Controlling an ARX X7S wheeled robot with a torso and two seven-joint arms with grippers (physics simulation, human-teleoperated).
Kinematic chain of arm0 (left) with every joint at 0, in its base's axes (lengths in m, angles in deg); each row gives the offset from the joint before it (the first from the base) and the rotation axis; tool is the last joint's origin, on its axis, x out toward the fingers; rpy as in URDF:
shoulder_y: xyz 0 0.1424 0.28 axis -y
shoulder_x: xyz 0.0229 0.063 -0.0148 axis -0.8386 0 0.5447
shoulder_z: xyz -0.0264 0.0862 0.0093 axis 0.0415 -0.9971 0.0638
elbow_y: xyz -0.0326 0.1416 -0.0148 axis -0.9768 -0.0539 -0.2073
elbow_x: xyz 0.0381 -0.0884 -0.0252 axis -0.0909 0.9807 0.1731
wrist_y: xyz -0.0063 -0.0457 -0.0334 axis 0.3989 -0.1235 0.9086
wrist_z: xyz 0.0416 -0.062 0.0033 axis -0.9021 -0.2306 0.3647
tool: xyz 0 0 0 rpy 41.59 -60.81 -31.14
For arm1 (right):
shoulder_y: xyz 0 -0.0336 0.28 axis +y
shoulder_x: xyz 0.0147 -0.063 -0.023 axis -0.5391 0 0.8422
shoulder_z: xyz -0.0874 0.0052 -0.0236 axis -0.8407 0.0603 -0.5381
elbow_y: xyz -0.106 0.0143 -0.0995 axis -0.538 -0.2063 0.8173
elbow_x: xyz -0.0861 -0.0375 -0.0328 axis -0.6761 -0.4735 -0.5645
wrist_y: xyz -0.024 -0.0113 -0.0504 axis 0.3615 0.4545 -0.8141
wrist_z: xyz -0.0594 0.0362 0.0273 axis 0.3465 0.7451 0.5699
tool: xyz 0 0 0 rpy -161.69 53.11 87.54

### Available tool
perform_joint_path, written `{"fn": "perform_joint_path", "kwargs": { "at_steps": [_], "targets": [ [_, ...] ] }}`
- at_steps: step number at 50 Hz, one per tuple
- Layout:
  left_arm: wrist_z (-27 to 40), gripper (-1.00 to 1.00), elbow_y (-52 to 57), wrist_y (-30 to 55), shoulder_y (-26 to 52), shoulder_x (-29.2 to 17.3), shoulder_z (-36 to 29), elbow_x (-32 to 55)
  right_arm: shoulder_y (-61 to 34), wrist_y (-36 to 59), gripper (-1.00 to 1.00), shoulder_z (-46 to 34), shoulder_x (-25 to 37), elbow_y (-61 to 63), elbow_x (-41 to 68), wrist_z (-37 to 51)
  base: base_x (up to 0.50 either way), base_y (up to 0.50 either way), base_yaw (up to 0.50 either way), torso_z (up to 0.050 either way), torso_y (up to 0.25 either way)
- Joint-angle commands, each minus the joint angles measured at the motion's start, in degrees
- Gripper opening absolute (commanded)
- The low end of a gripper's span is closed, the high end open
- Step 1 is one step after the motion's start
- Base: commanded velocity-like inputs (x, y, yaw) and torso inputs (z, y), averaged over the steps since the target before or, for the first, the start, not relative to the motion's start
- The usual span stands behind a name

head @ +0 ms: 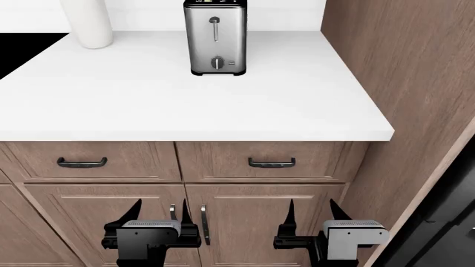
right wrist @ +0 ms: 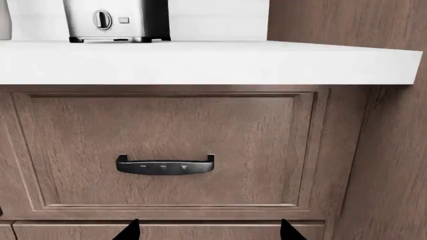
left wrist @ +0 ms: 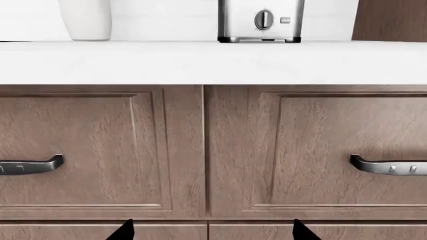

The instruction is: Push down the lever of the toaster to turn it on.

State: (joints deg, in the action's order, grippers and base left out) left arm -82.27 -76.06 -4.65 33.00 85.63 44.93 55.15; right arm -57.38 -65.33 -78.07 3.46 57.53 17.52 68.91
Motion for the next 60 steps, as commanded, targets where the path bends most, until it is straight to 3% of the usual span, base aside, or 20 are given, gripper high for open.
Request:
{"fn": "perform_joint_path", "kwargs": {
  "at_steps": [1,15,60],
  "targets": [
    [0.90,1.00,-0.43,0.17,0.29,-0.85,-1.24,1.00,0.22,-0.01,1.00,-1.11,0.93,0.05,0.61,1.31,0.00,0.00,0.00,0.000,0.000],
    [2.42,1.00,-1.92,-1.05,1.22,-2.96,-5.03,2.71,1.00,0.33,1.00,-2.77,3.10,-0.10,1.76,4.71,0.00,0.00,0.00,0.000,0.000],
    [6.23,1.00,-0.09,-1.24,0.71,-6.56,-8.17,5.24,-0.34,1.83,1.00,-6.29,6.04,0.36,6.39,7.60,0.00,0.00,0.00,0.050,0.028]
  ]
}}
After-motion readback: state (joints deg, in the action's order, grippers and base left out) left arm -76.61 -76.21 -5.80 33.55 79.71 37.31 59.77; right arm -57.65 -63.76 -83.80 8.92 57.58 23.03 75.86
